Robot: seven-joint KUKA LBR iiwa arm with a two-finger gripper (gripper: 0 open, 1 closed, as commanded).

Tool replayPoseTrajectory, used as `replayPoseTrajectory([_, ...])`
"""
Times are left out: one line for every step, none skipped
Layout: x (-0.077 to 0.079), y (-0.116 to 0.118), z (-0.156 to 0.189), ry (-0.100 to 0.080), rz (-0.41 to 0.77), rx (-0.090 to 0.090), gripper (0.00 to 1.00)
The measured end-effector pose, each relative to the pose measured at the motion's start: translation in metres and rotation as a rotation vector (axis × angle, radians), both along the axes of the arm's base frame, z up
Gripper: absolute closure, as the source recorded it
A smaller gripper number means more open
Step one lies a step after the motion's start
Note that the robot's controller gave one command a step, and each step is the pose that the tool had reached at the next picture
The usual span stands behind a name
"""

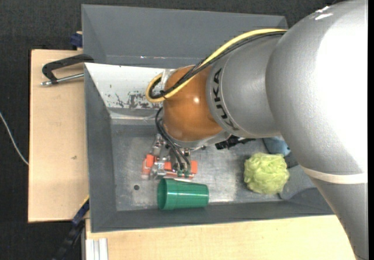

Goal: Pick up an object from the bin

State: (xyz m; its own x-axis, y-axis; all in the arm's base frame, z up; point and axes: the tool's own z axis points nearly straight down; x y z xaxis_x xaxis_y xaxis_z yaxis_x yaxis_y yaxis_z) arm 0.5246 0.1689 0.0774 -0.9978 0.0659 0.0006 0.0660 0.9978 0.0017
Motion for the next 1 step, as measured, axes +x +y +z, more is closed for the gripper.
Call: replayPoseTrajectory([0.001,-0.0188,0.1386,-0.003,0.036,0.0,1.0])
